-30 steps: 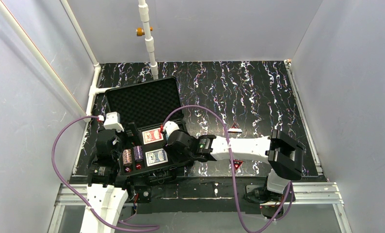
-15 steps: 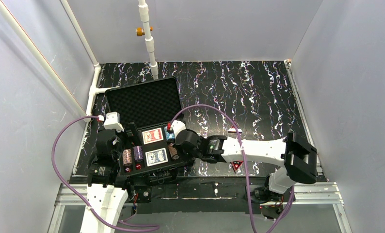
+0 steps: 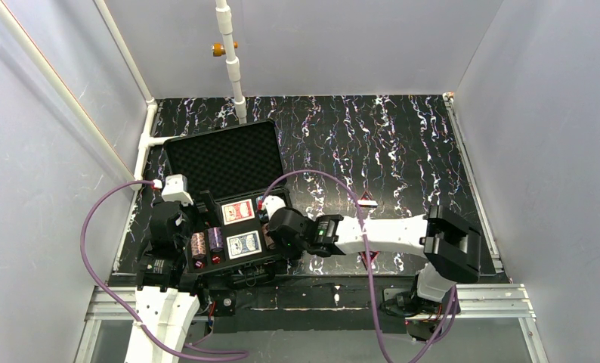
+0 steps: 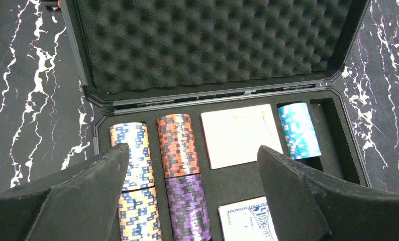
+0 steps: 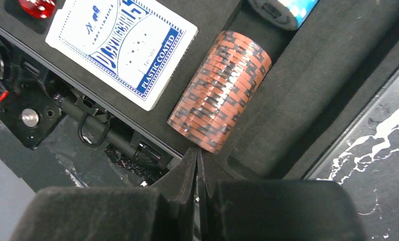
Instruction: Pack up texas hold em set
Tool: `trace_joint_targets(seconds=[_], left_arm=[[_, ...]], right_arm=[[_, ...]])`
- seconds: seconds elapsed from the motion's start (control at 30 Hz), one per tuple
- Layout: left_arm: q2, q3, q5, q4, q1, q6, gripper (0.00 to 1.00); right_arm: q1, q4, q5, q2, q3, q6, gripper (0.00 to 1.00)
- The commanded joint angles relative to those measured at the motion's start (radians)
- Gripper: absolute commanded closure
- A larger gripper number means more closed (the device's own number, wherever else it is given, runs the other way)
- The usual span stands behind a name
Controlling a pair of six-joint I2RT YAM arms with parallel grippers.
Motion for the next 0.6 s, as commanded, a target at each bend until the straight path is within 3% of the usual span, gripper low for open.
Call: trace_joint_targets(seconds=[0.0,0.37,0.57], left_arm=[[0.007,0.017,0.000,-0.018,-0.003,0.000,0.02],[0.010,0.015,0.005,-0.014,-0.003,0.002,0.02],[0.008,0.014,0.006,-0.012,-0.003,0.003,0.02]], right_arm=[[0.003,0.036,0.012,0.042,0.048,-0.015,0.90],[0.002,0.021,0.052,0.109,0.123,-0.050,0.90],[0.003,0.001,0.059,0.103,0.157,-0.072,0.80]])
